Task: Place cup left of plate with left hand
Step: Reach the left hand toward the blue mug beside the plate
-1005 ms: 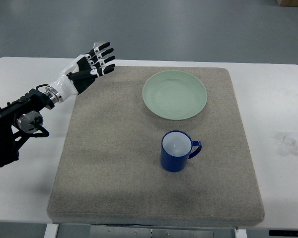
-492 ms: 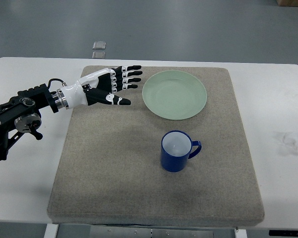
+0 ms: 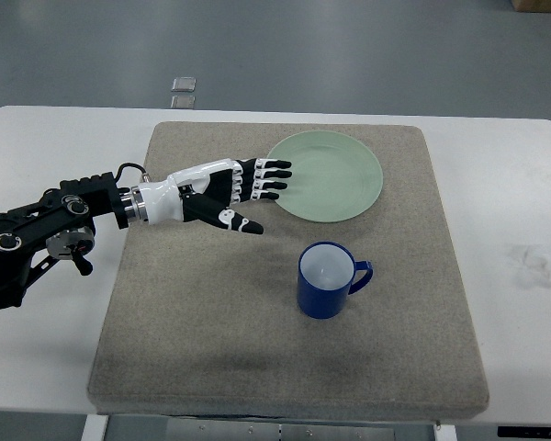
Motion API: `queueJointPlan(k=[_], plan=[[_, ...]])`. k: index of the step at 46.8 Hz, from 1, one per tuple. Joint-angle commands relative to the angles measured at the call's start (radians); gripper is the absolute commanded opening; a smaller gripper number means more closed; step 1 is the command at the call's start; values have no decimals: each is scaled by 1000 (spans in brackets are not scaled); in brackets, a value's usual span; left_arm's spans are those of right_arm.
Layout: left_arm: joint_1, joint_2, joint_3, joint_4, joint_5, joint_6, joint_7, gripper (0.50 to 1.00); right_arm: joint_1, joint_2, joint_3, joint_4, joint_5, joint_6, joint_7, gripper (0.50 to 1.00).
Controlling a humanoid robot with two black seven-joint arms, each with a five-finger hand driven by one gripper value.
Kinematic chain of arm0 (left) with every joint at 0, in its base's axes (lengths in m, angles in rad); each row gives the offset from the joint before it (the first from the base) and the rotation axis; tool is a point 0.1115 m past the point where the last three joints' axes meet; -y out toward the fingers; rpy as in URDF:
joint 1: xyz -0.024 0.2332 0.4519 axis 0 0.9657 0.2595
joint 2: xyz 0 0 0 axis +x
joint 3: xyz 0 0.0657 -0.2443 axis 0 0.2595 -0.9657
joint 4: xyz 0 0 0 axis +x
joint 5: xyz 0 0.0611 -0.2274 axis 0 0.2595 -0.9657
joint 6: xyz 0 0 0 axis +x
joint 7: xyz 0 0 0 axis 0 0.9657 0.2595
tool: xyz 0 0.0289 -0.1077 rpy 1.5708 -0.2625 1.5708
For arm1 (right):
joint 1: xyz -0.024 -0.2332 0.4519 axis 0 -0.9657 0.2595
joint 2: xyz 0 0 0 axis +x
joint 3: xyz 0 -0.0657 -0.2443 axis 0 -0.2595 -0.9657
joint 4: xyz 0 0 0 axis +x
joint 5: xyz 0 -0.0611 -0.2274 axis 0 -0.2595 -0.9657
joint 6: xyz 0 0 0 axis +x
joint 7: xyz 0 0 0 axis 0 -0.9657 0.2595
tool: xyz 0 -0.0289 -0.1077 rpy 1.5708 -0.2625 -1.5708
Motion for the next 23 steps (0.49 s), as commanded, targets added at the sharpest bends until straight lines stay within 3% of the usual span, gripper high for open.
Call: queueJointPlan(k=[1, 23], plan=[[0, -3, 21, -19, 1, 0, 2, 999, 0, 0, 0, 0, 0, 0, 0, 932], [-9, -91, 41, -30, 93, 0, 2, 999, 0, 0, 0, 0, 0, 0, 0, 932]])
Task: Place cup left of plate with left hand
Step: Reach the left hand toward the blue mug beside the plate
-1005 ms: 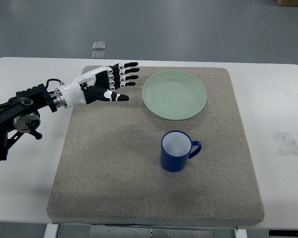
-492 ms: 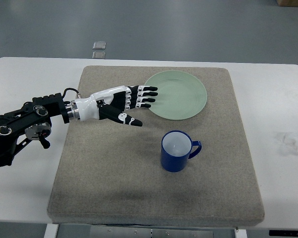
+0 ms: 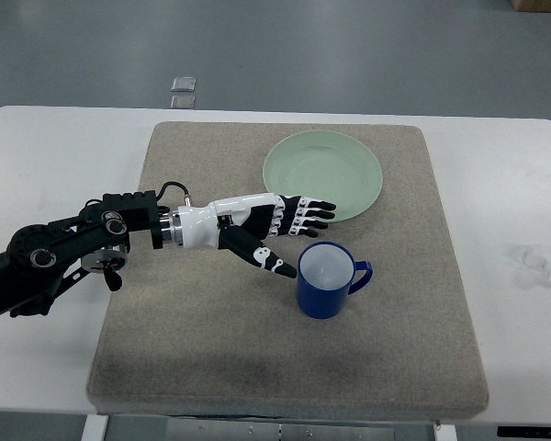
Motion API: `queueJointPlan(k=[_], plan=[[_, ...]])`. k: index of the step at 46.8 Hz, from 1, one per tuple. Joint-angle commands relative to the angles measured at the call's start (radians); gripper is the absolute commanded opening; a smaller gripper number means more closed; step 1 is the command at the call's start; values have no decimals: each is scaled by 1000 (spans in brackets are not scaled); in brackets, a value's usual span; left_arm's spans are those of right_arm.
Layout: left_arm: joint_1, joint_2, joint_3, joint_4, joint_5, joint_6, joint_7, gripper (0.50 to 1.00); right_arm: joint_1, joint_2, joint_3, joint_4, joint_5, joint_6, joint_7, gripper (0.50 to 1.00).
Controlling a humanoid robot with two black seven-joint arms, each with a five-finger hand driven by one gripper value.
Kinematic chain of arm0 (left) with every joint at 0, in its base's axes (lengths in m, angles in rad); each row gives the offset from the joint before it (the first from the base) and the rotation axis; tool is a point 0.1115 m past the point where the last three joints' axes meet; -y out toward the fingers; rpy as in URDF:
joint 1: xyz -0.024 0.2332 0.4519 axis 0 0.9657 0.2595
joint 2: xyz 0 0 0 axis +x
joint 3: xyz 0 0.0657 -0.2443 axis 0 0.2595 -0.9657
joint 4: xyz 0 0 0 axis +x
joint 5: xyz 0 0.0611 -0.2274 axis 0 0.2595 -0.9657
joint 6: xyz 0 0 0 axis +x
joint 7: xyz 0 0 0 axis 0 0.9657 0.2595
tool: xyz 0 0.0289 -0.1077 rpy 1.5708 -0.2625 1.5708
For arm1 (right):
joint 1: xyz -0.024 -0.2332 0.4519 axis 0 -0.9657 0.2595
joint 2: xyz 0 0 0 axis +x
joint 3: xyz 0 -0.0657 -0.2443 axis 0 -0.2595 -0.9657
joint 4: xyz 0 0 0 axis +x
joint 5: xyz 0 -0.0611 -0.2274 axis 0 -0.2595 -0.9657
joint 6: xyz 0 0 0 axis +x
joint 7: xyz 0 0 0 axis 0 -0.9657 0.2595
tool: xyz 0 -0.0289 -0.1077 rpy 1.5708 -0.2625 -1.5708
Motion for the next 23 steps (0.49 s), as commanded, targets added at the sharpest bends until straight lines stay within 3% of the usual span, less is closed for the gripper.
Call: queueJointPlan(k=[1, 23], plan=[[0, -17, 0, 0, 16, 0, 0, 999, 0, 0, 0, 0, 0, 0, 0, 932], [6, -61, 8, 5, 62, 0, 3, 999, 0, 0, 0, 0, 0, 0, 0, 932]])
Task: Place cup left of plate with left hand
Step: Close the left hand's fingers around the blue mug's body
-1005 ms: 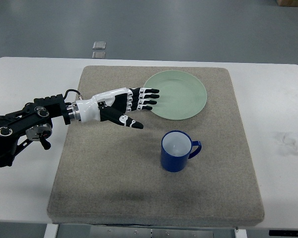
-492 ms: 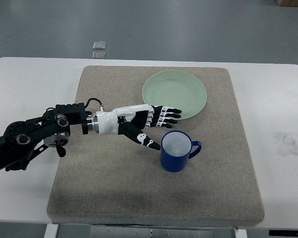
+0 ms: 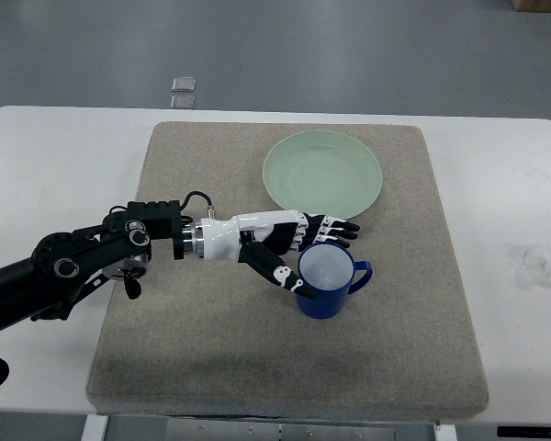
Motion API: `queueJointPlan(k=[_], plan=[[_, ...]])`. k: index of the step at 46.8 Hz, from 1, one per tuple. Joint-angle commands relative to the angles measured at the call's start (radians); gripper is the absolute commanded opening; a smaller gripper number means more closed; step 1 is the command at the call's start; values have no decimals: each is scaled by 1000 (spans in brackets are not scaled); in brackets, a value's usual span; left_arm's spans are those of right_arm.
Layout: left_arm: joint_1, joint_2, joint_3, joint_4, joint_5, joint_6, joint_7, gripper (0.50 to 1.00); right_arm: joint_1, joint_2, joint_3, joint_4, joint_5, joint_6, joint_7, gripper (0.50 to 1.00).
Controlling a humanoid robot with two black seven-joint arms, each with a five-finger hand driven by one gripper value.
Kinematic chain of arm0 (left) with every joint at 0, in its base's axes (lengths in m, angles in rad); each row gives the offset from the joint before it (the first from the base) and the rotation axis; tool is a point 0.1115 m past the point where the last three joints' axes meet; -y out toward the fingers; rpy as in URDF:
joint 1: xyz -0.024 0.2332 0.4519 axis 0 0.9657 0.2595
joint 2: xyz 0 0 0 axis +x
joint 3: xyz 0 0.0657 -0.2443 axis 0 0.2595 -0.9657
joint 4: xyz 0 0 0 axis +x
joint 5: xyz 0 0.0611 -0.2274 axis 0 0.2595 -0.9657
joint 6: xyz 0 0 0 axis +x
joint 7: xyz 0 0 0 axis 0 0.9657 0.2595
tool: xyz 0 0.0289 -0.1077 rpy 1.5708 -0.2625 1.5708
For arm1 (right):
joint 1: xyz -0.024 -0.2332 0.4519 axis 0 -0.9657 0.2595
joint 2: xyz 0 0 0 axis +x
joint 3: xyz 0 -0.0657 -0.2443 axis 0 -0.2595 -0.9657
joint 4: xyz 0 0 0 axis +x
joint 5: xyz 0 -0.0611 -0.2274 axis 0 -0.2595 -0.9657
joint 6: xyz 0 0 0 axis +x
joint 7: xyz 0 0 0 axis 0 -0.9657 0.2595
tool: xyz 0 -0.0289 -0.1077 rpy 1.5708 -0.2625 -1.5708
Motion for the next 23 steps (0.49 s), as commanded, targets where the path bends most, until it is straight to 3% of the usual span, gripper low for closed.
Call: queueJointPlan(k=[1, 23], plan=[[0, 0, 0, 0, 1, 0, 0, 999, 0, 0, 0, 0, 0, 0, 0, 932], [2, -23, 15, 8, 2, 0, 0, 999, 0, 0, 0, 0, 0, 0, -1, 932]])
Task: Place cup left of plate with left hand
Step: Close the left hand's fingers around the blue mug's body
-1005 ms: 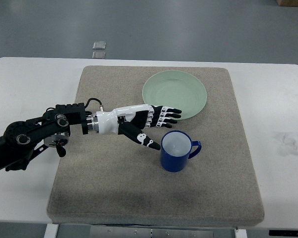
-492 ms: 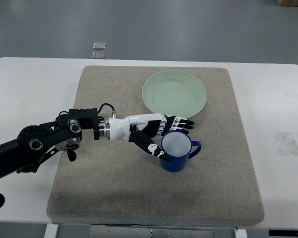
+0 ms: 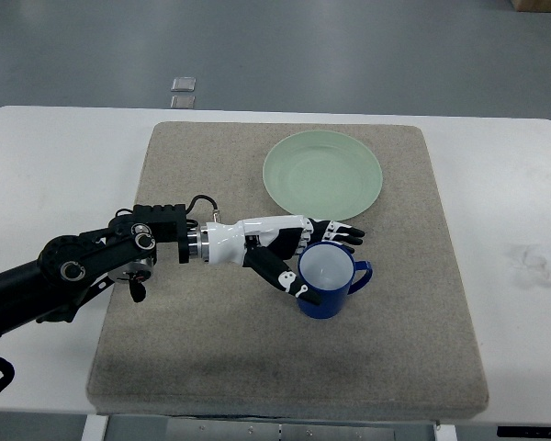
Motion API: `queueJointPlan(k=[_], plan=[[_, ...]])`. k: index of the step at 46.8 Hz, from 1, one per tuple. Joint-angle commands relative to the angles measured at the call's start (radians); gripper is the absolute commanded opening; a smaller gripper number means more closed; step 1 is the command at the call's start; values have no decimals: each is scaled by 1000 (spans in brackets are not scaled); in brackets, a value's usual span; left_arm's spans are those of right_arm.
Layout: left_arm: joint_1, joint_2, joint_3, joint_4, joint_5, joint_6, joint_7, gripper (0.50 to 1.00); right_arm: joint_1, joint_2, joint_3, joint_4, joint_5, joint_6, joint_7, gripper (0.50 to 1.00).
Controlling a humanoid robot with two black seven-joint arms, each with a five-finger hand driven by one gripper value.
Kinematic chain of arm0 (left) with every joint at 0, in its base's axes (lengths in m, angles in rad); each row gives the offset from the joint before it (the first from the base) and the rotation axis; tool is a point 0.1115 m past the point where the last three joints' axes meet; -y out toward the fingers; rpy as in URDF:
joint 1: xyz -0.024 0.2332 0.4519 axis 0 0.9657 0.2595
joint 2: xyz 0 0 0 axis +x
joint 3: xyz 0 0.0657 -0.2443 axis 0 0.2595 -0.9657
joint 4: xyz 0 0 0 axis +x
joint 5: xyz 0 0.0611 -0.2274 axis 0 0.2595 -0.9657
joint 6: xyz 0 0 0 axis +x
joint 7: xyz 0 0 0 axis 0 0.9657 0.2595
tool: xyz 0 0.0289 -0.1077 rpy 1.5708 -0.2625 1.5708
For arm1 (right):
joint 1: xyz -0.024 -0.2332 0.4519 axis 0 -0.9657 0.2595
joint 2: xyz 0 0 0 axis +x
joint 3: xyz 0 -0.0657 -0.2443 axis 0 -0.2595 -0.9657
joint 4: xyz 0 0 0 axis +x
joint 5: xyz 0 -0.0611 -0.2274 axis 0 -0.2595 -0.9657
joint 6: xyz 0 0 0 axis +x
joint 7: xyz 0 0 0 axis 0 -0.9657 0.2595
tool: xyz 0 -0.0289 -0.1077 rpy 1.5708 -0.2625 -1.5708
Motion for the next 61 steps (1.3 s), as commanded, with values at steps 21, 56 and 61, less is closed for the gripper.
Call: queueJointPlan(k=[21, 56, 61], plan=[[-1, -23, 17, 12, 0, 0, 0, 999, 0, 0, 0, 0, 0, 0, 0, 932], [-6, -22, 20, 12, 0, 0, 0, 943, 0, 0, 0, 0, 0, 0, 0, 932], [-8, -23, 20, 12, 0, 0, 0, 896, 0, 0, 0, 0, 0, 0, -1, 932]])
